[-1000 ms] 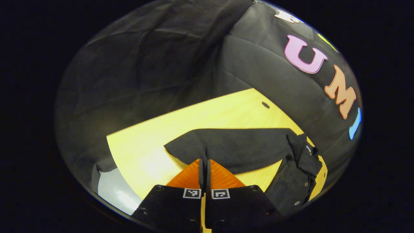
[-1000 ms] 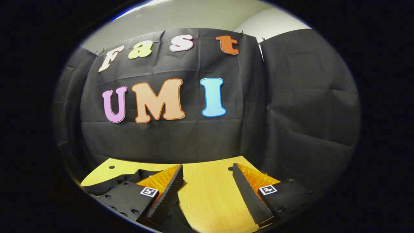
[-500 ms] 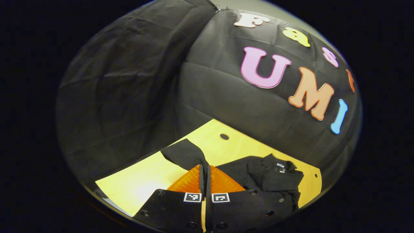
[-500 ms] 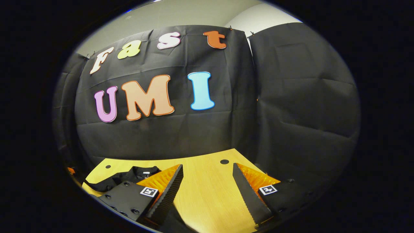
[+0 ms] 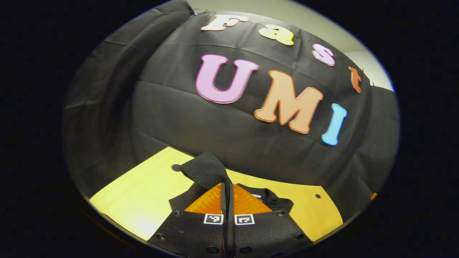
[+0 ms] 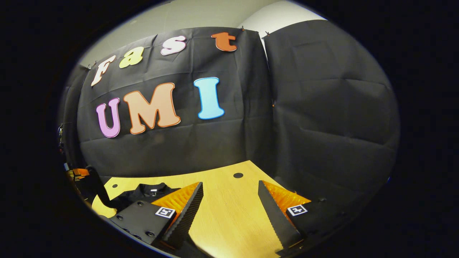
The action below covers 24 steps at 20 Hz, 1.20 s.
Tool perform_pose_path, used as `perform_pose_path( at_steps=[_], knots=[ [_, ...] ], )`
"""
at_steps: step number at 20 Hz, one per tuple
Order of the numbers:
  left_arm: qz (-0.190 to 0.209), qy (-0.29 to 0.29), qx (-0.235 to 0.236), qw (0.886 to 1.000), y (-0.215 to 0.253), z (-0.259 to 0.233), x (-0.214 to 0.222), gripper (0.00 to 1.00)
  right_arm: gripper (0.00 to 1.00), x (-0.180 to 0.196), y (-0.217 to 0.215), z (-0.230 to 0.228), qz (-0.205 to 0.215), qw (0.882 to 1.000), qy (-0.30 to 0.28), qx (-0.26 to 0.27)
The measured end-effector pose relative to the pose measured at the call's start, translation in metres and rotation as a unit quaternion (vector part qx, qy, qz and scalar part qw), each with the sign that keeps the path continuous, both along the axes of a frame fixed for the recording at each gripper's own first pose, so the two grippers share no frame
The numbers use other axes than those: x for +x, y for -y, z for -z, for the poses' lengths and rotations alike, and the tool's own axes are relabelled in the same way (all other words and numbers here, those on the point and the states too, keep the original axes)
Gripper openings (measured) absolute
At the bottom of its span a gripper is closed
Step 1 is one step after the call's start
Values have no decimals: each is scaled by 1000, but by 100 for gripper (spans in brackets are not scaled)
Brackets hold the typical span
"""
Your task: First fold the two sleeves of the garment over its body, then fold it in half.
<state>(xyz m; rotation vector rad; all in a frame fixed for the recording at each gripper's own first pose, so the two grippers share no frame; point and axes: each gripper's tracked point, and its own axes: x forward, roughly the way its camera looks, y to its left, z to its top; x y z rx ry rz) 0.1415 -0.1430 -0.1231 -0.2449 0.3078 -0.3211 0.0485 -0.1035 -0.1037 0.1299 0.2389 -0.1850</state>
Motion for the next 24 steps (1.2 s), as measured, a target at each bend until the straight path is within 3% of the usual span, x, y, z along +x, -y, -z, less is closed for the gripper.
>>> perform_pose_path(
  at_steps=[3,10,13,14,20,23,24],
  knots=[
    [55,-11,-8,998,68,9,-1,0,97,-4,9,9,4,1000,-10,1],
    [158,-28,32,986,187,46,-21,0,97,-18,21,18,13,1000,-16,17],
    [184,-58,55,980,213,75,-32,0,94,-23,29,23,22,999,-20,33],
    [191,-67,61,977,221,87,-35,0,97,-23,31,26,25,999,-21,39],
    [214,-105,113,965,248,137,-45,0,97,-31,42,29,36,998,-26,32],
    [223,-124,110,961,255,150,-59,0,93,-38,45,33,42,998,-30,37],
    [233,-128,105,958,257,153,-66,0,97,-40,46,36,43,998,-33,39]
  ],
)
